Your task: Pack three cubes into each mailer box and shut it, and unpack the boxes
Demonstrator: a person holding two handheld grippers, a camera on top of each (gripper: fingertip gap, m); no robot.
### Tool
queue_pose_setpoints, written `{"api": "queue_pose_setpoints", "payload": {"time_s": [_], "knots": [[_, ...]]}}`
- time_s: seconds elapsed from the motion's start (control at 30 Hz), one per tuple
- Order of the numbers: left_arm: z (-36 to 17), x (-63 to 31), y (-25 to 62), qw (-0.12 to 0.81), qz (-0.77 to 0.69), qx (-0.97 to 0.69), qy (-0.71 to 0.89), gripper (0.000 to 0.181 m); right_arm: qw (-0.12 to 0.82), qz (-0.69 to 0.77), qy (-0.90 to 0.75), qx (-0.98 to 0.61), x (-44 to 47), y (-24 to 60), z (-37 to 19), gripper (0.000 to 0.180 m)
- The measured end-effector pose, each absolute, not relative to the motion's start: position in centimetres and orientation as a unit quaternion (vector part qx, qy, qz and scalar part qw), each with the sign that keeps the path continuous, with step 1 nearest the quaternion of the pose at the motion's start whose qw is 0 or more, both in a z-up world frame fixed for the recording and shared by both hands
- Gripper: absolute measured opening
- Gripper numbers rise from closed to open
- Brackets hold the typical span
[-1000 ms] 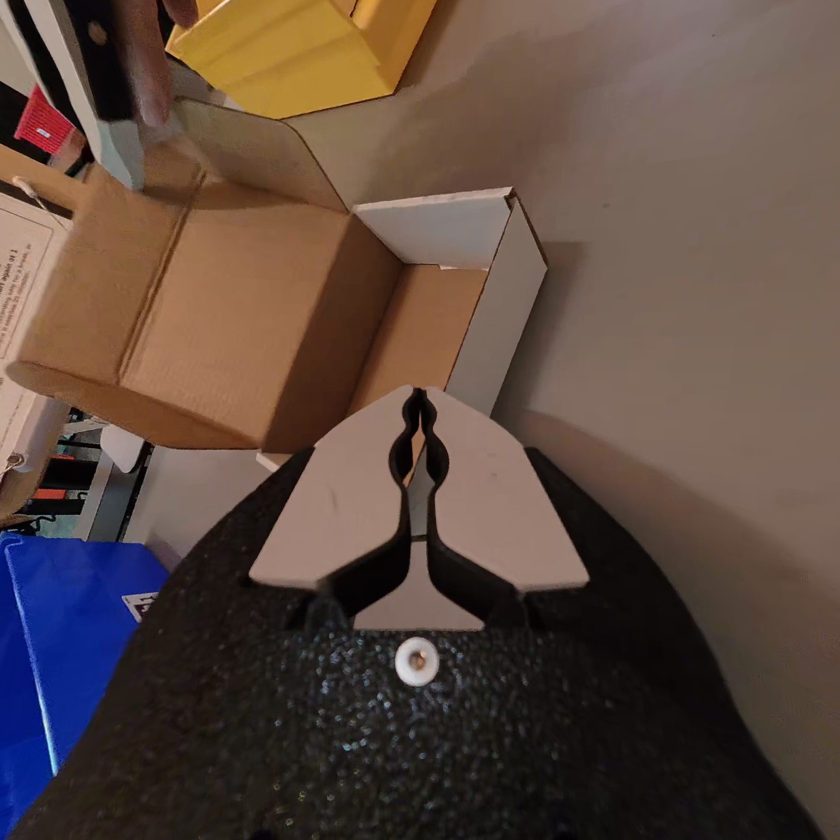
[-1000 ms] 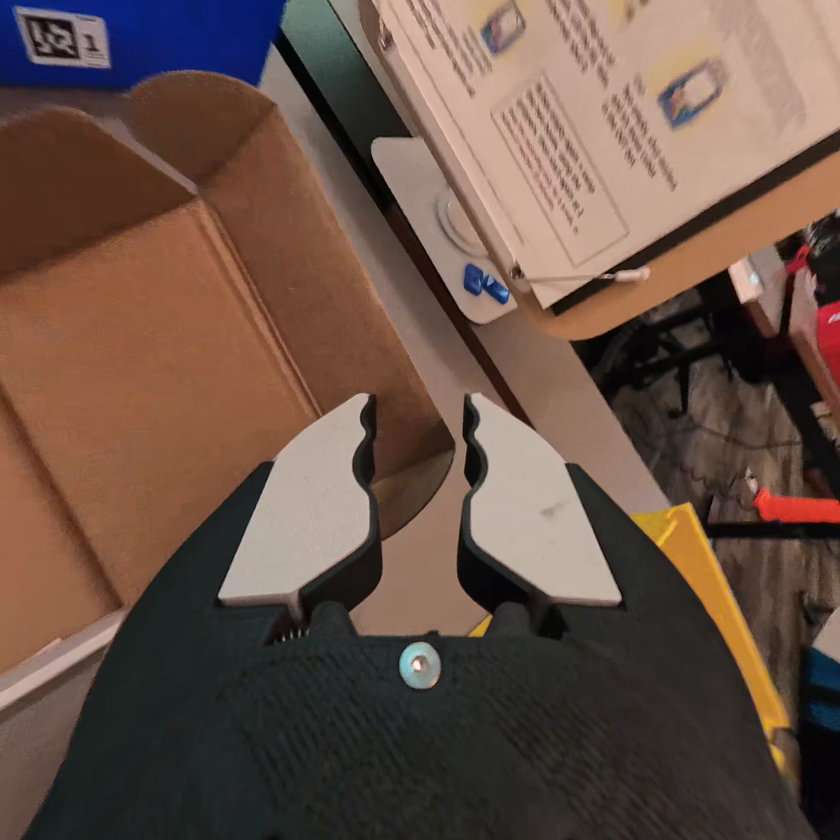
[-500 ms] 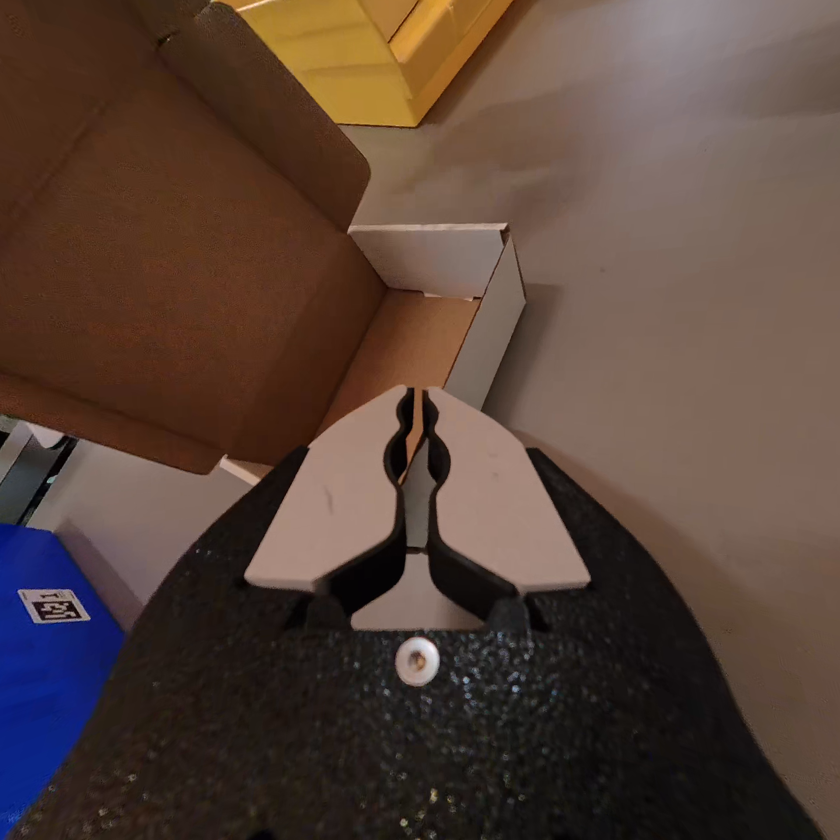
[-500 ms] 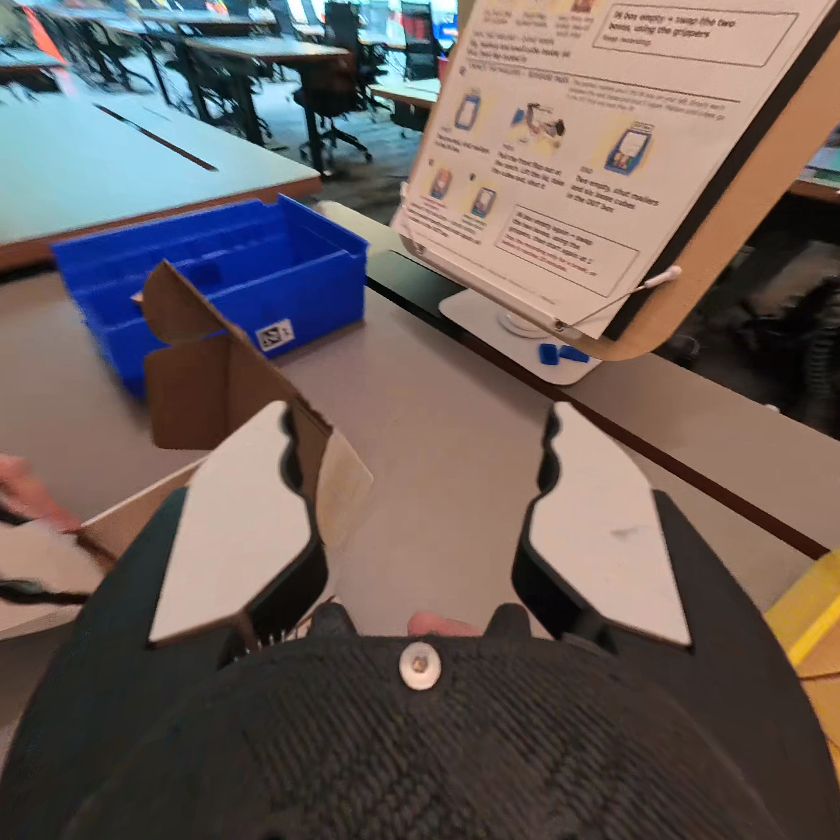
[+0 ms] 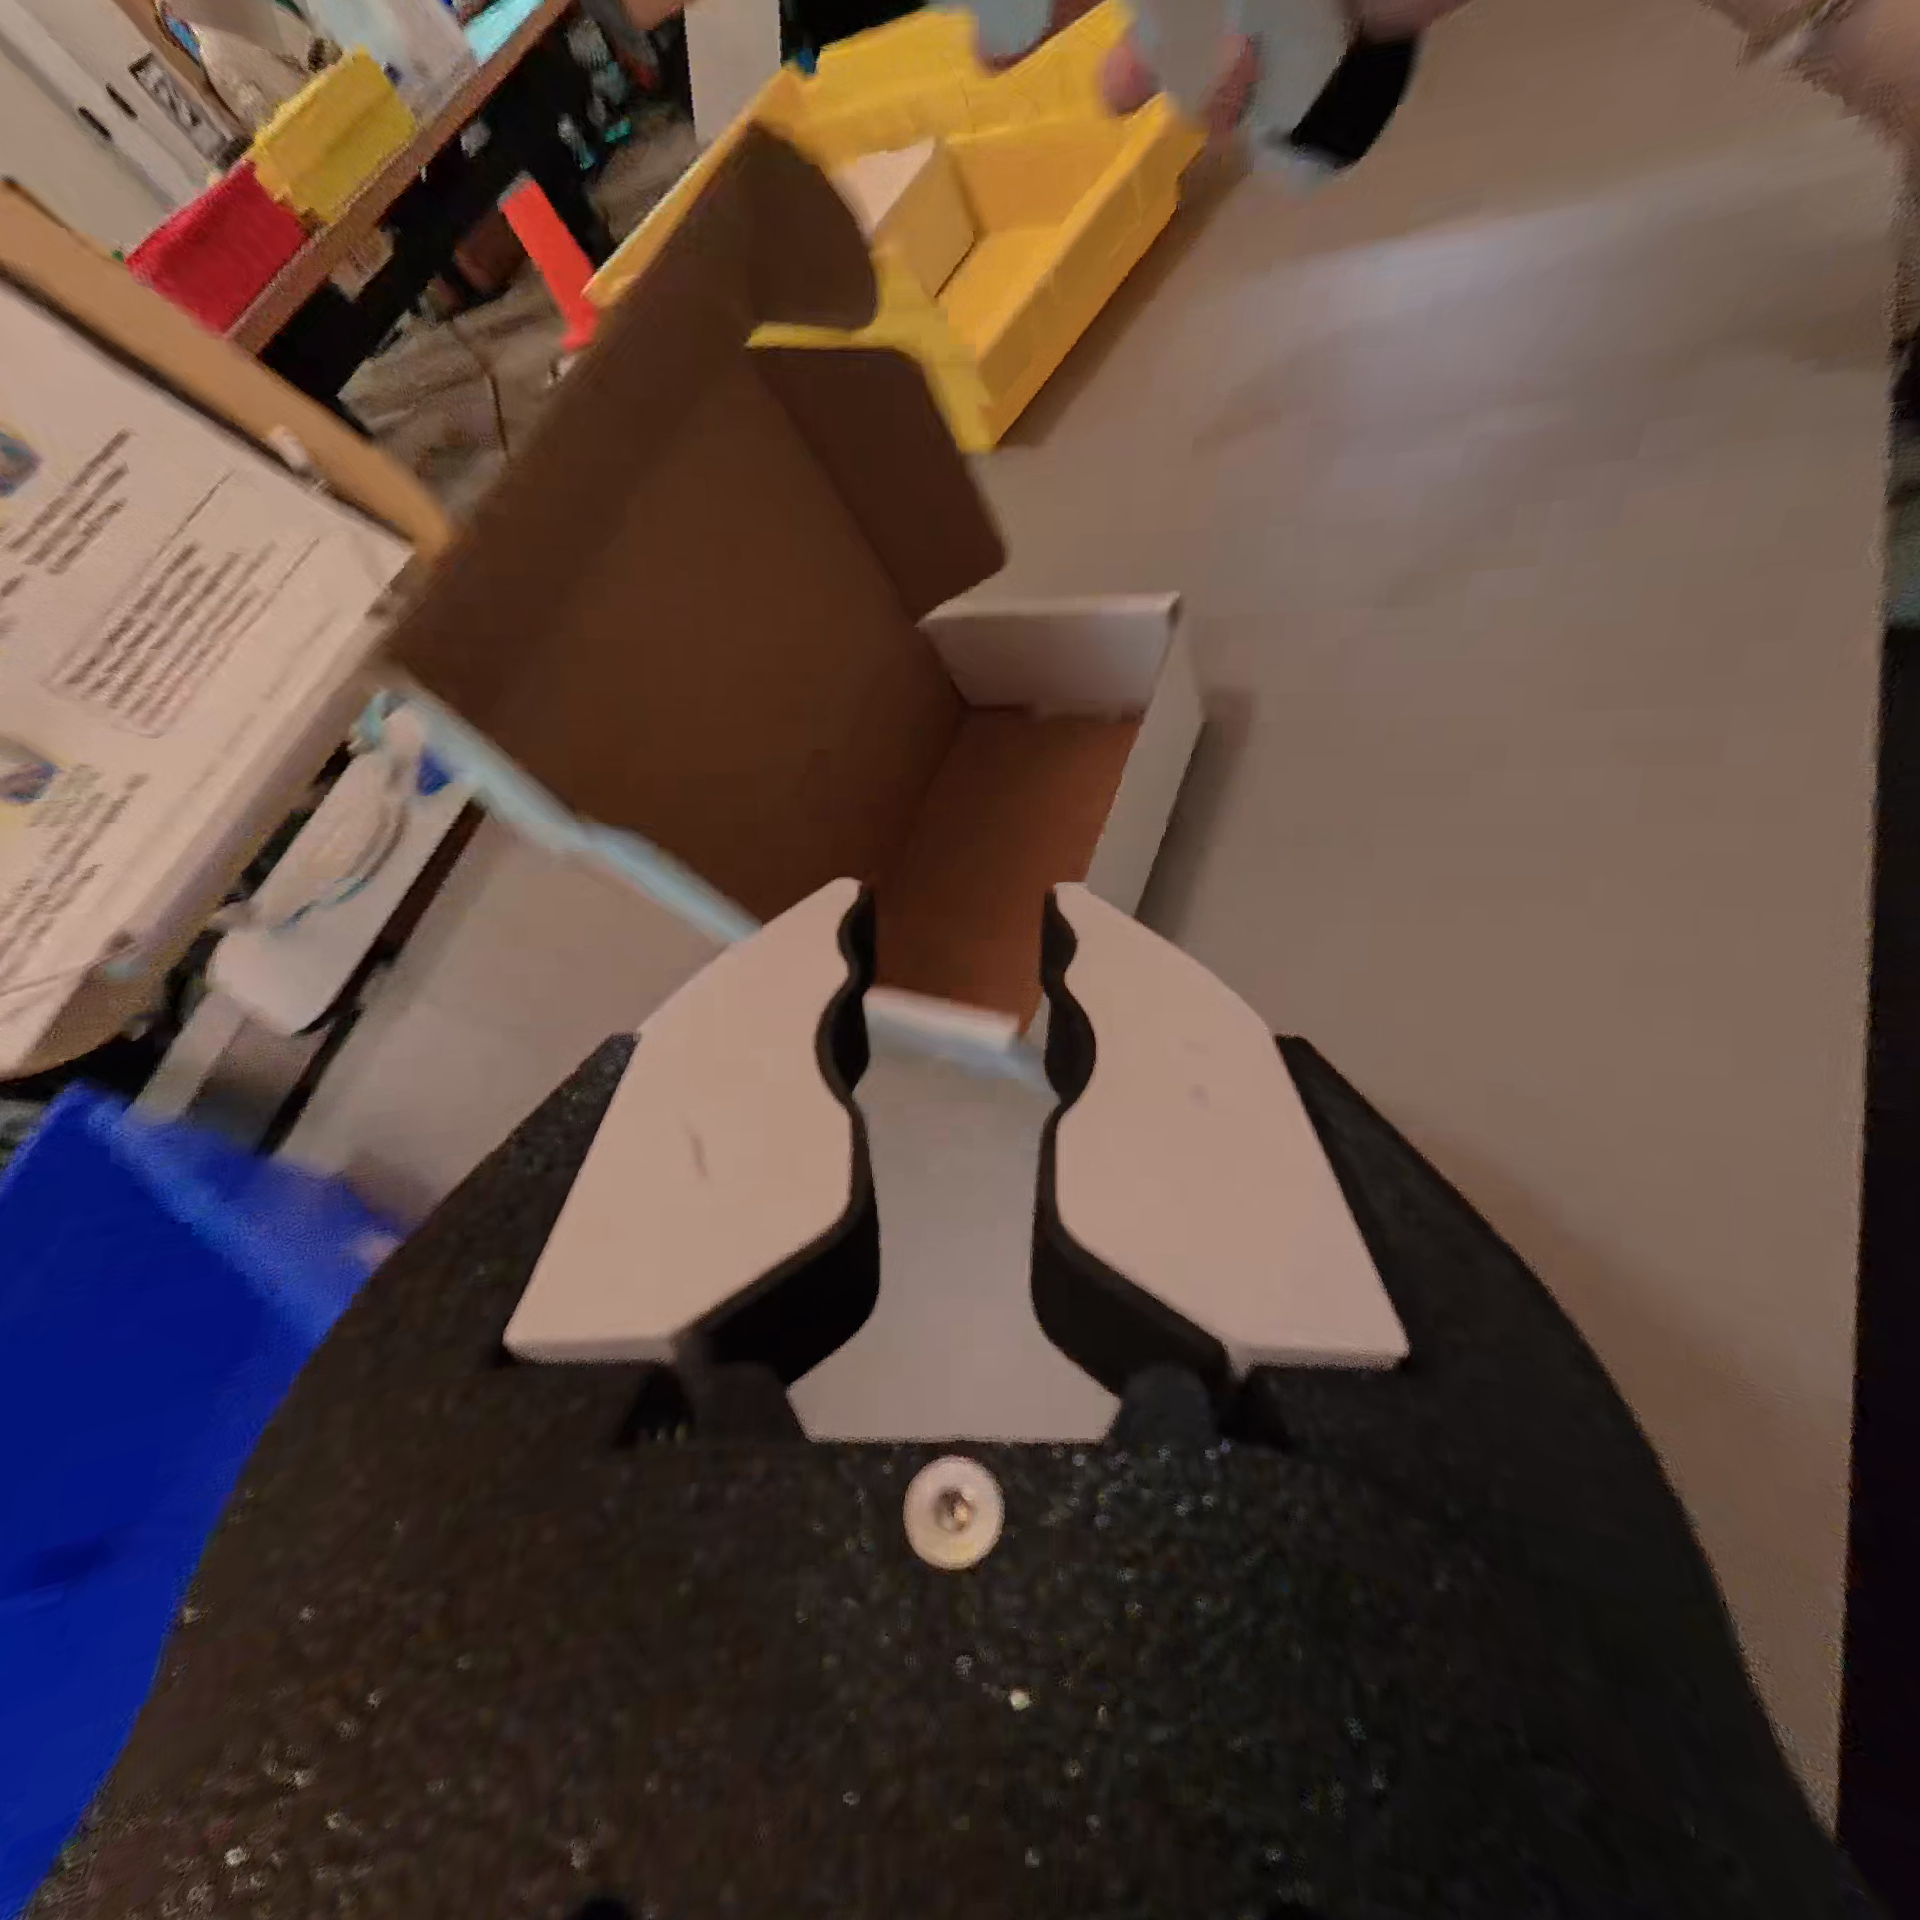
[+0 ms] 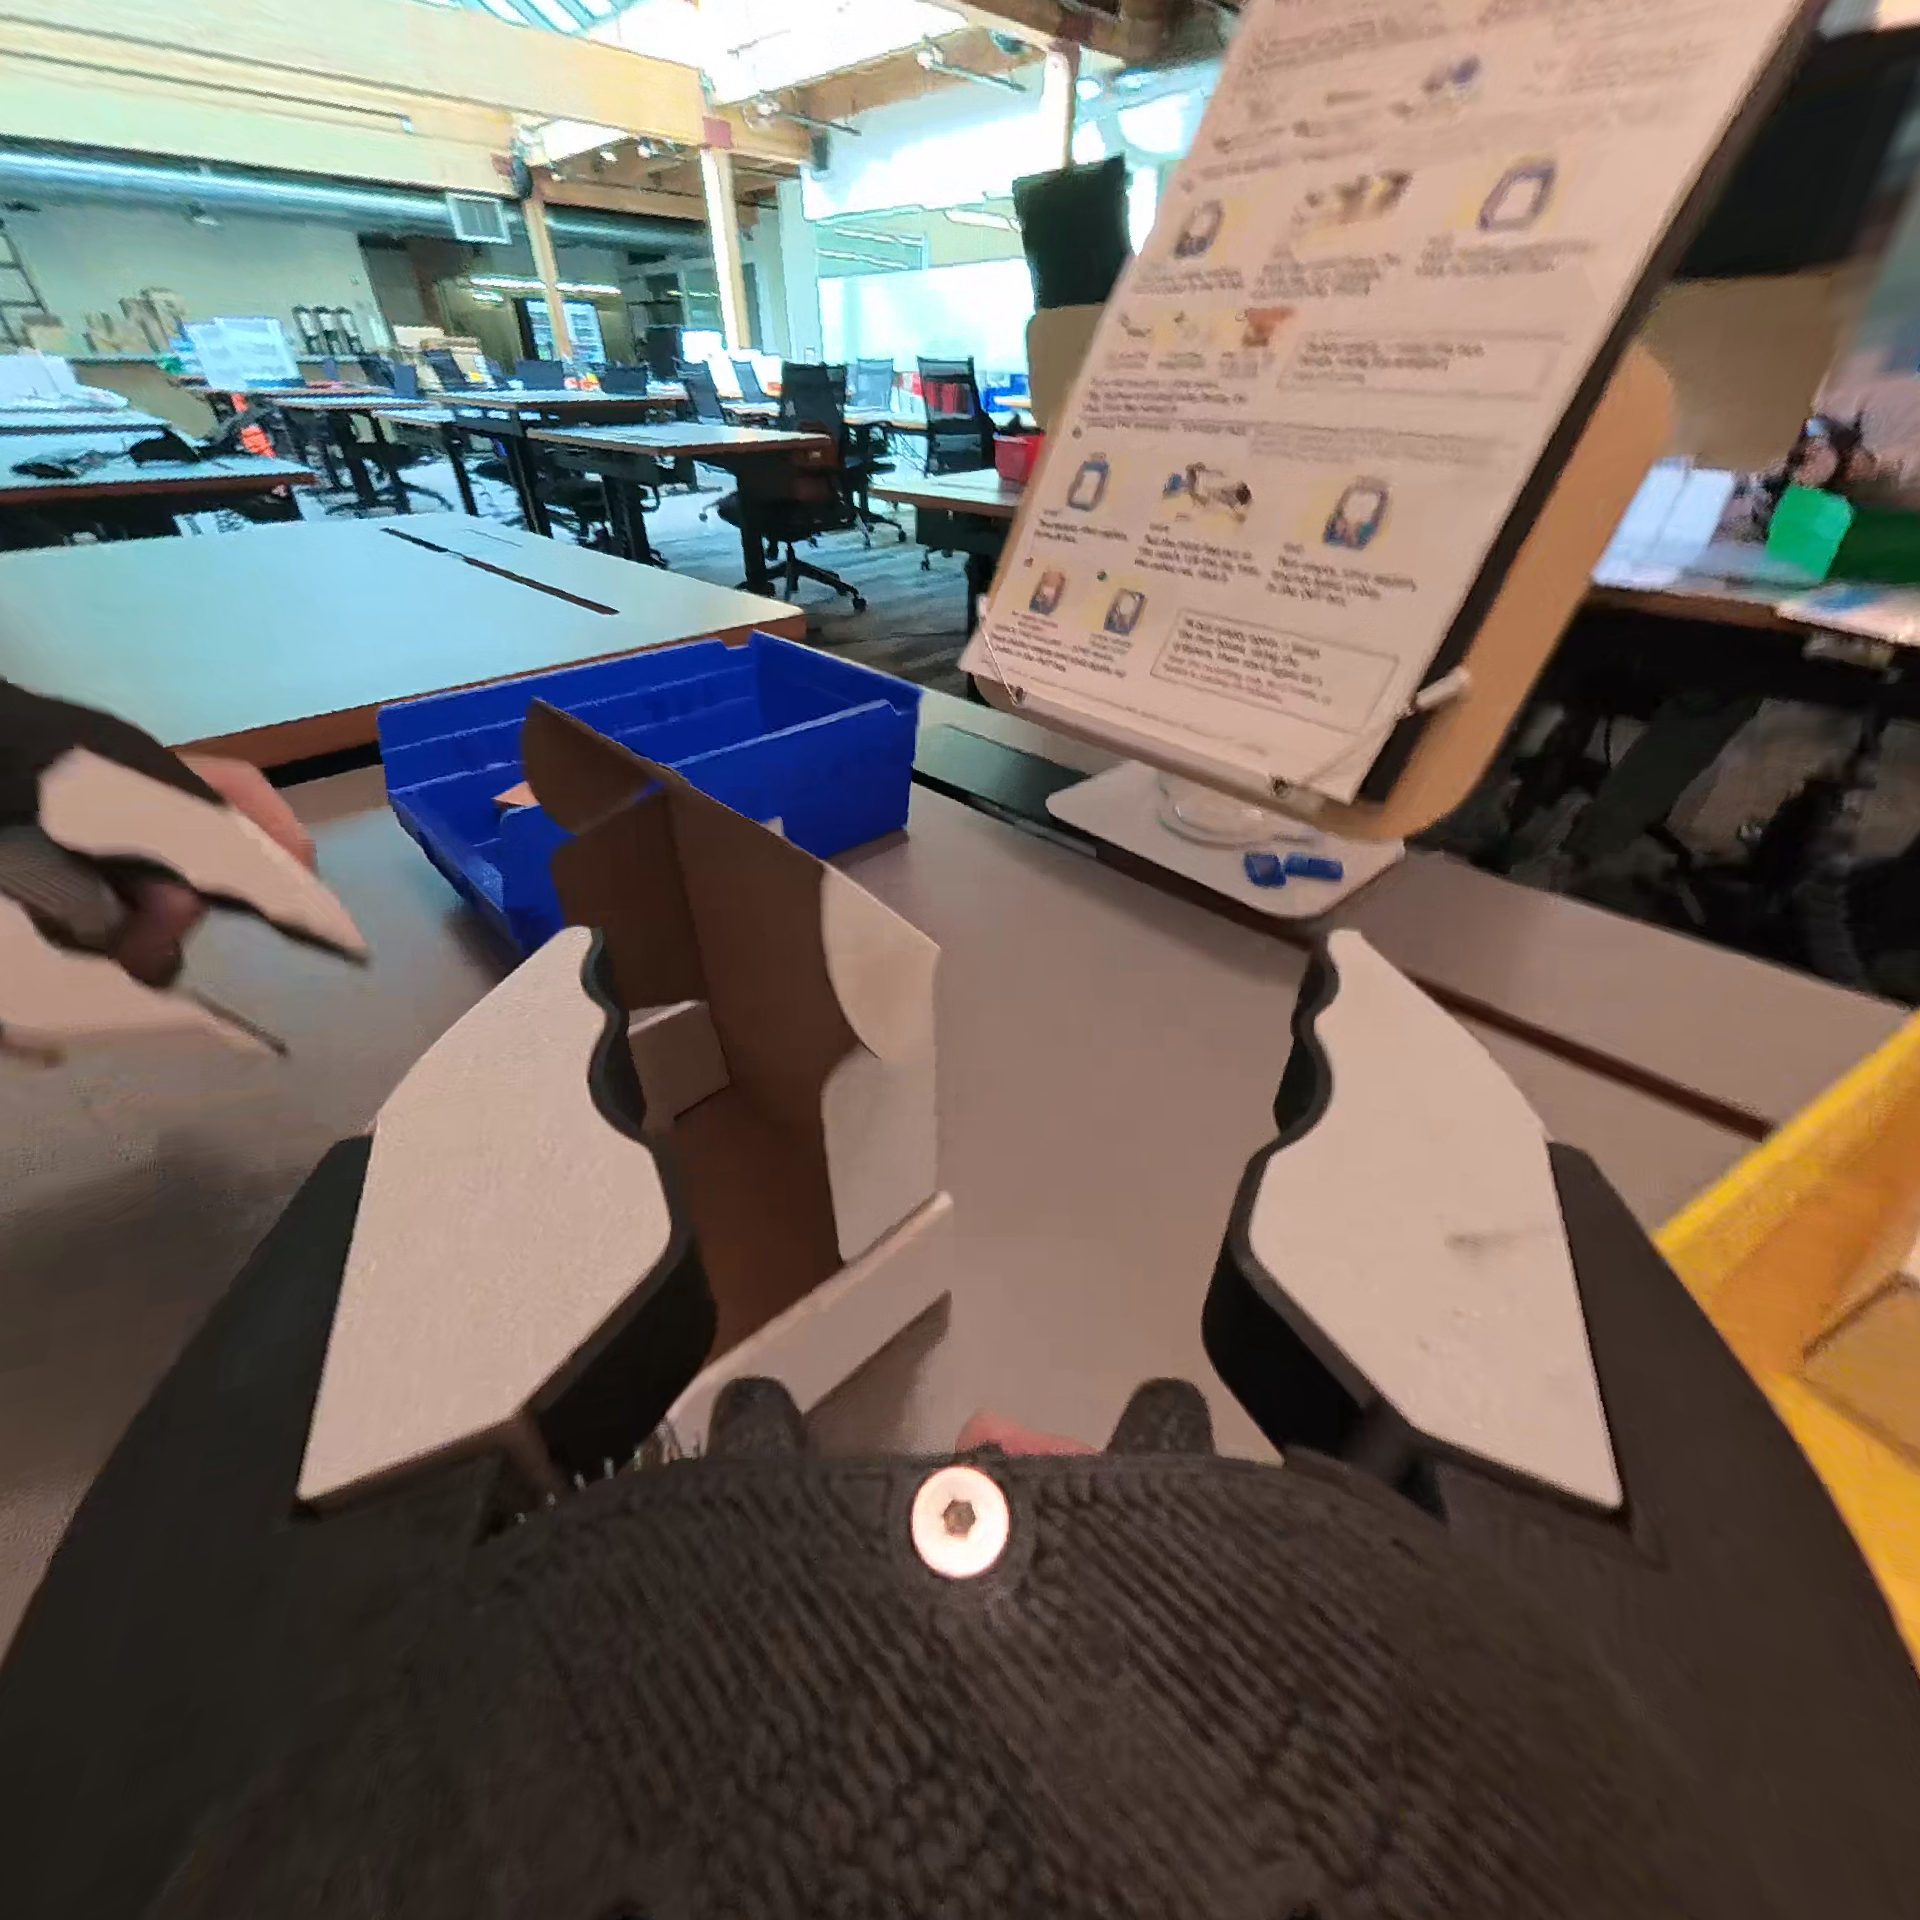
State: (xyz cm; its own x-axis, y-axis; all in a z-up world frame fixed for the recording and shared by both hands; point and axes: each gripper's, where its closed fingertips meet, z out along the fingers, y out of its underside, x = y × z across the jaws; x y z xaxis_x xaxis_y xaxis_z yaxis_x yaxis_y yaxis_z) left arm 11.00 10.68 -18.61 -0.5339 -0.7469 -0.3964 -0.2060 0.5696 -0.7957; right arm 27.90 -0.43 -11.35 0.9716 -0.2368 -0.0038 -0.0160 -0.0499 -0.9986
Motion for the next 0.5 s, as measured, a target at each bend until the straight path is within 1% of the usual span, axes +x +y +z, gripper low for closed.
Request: {"api": "queue_pose_setpoints", "payload": {"time_s": [0.07, 0.1, 0.17, 0.23, 0.3, 0.37, 0.4, 0.43, 0.5], "knots": [[-18.0, 10.0, 16.9, 0.380, -0.281, -0.329, 0.818, 0.035, 0.676, -0.063, 0.112, -0.725, 28.5, -1.6, -12.6, 0.120], [-18.3, 9.5, 20.7, 0.365, -0.237, -0.355, 0.827, 0.040, 0.675, -0.051, 0.117, -0.727, 28.4, -1.9, -12.8, 0.118], [-19.7, 8.7, 28.6, 0.312, -0.142, -0.427, 0.837, 0.046, 0.668, -0.026, 0.101, -0.737, 27.3, -1.7, -12.7, 0.115], [-21.2, 8.3, 35.6, 0.263, -0.047, -0.490, 0.830, 0.051, 0.648, -0.044, 0.066, -0.758, 26.4, -1.2, -13.2, 0.112], [-22.4, 8.6, 40.1, 0.238, 0.008, -0.512, 0.825, 0.056, 0.614, -0.078, 0.041, -0.785, 26.1, -0.3, -14.6, 0.119], [-23.7, 8.7, 41.8, 0.200, 0.030, -0.526, 0.826, 0.062, 0.573, -0.087, -0.005, -0.815, 24.9, 0.8, -16.3, 0.118], [-23.8, 8.9, 41.3, 0.183, 0.028, -0.528, 0.829, 0.043, 0.556, -0.096, -0.027, -0.825, 24.4, 1.2, -17.0, 0.115], [-23.4, 9.5, 39.9, 0.189, 0.006, -0.518, 0.834, 0.038, 0.544, -0.111, -0.041, -0.831, 24.2, 1.5, -17.4, 0.113], [-22.2, 11.3, 36.2, 0.233, -0.062, -0.462, 0.853, 0.054, 0.522, -0.139, -0.052, -0.840, 24.2, 1.8, -17.9, 0.112]]}}
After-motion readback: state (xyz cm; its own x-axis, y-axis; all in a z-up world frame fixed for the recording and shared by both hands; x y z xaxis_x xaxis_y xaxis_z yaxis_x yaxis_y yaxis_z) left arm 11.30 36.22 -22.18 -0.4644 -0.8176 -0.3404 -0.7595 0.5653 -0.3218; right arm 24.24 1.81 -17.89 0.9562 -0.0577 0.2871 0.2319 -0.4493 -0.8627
